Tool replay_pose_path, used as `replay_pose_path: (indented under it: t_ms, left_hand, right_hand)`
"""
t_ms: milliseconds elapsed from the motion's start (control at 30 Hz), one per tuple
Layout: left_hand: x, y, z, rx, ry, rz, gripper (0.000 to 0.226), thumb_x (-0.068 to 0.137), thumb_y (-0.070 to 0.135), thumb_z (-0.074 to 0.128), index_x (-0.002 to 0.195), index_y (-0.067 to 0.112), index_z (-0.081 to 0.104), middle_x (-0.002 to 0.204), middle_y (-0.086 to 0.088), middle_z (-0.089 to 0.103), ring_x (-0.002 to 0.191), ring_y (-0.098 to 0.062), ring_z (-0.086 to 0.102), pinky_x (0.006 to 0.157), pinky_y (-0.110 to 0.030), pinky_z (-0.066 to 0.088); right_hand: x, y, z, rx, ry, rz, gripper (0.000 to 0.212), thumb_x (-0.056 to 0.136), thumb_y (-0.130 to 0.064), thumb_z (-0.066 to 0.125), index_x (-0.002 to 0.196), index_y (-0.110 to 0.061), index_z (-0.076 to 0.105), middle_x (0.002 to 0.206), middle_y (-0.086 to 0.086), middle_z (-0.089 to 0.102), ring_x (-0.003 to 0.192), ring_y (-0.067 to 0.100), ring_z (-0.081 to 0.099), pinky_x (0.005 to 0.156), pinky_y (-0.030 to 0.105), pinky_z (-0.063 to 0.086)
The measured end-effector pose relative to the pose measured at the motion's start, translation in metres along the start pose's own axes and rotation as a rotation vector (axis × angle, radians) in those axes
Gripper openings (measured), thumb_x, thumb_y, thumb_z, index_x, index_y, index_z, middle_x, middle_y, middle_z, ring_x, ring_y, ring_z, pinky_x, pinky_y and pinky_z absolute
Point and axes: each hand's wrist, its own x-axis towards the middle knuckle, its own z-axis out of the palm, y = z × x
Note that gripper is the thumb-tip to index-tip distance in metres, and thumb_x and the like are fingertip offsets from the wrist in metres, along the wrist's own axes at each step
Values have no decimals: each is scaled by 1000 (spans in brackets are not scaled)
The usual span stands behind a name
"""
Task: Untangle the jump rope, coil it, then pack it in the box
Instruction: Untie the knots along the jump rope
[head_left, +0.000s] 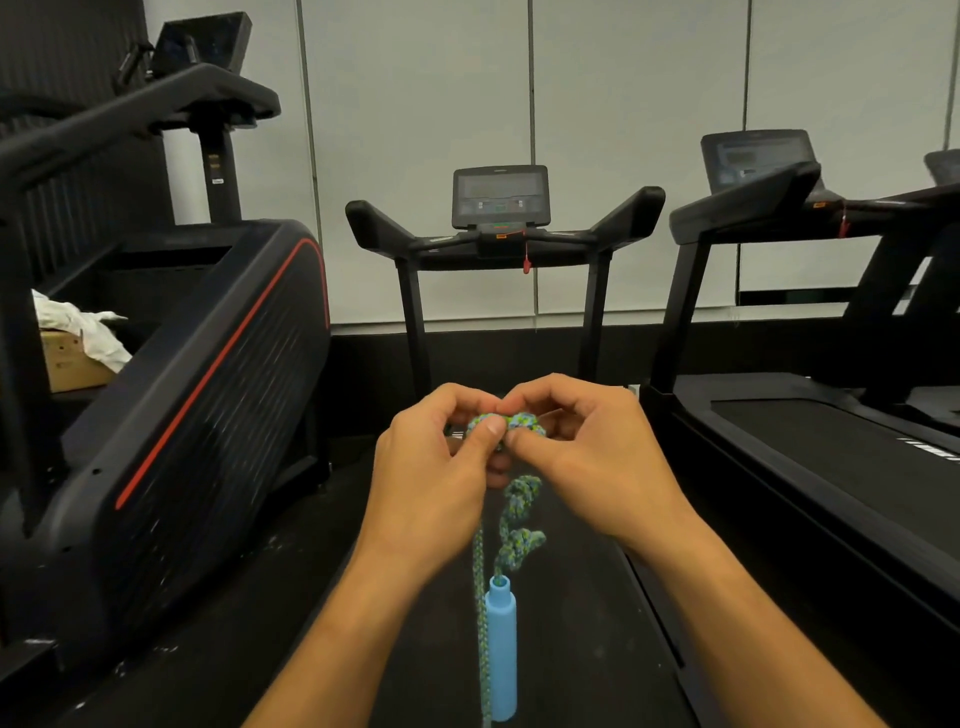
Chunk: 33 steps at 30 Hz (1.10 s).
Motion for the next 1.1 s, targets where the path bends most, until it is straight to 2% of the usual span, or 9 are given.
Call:
replay_pose_path:
  t_ms: [367, 533, 600, 733, 800, 867, 1000, 1100]
  left_hand:
    - [-3, 4, 0, 35, 15, -2, 10, 99, 7, 57, 93, 11, 63, 85, -3, 72, 70, -13, 75, 65, -36, 64]
    - [1, -1, -2, 4, 55, -40, 13, 99, 14, 57, 89, 18, 63, 88, -9, 71, 75, -25, 76, 68, -47, 64]
    - [2, -2, -1, -49, 85, -71, 12, 99, 19, 55, 90, 21, 62, 92, -14, 72, 78, -31, 75, 70, -50, 63]
    - [-1, 7, 7, -309, 103, -206, 20, 108, 14, 37, 101, 4, 53, 93, -21, 72, 67, -29, 76, 62, -40, 63]
    - [-2, 11, 11, -450, 113, -264, 25, 109, 17, 32, 105, 0, 51, 94, -24, 72, 62, -29, 75, 54, -35, 62]
    - [-3, 12, 13, -492, 144, -278, 27, 110, 19, 30, 107, 1, 50, 95, -26, 71, 60, -29, 75, 50, -33, 59]
    - [-4, 14, 17, -500, 191, -257, 27, 110, 20, 29, 107, 2, 49, 89, -24, 72, 62, -31, 76, 51, -32, 59]
    - [-4, 15, 20, -528, 210, -266, 31, 110, 22, 28, 113, -1, 49, 93, -29, 71, 64, -33, 76, 52, -33, 59]
  right_hand:
    - [-1, -2, 4, 35, 13, -12, 20, 80, -7, 72, 86, -25, 75, 76, 1, 75, 72, 15, 74, 68, 39, 63]
    - [-1, -2, 5, 41, 28, -25, 19, 80, -8, 73, 85, -26, 75, 75, 1, 75, 71, 19, 74, 68, 46, 62]
    - [-1, -2, 5, 52, 33, -35, 19, 79, -8, 73, 86, -26, 76, 76, 1, 75, 73, 19, 73, 69, 43, 62]
    - [0, -4, 4, 87, 39, -45, 21, 79, -5, 73, 85, -25, 77, 74, 0, 75, 70, 16, 72, 59, 32, 58]
    - [0, -3, 4, 112, 39, -40, 22, 79, -3, 72, 83, -25, 77, 75, 3, 74, 72, 24, 72, 59, 42, 60]
    - [-1, -4, 5, 132, 34, -36, 23, 79, -2, 71, 82, -24, 76, 75, 6, 74, 73, 30, 73, 63, 51, 61]
    - [0, -4, 6, 137, 62, -31, 24, 78, -1, 71, 81, -24, 76, 75, 6, 75, 74, 28, 73, 65, 52, 61]
    - [1, -2, 5, 136, 73, -39, 24, 77, -1, 71, 81, -24, 76, 75, 7, 75, 74, 29, 73, 66, 52, 61]
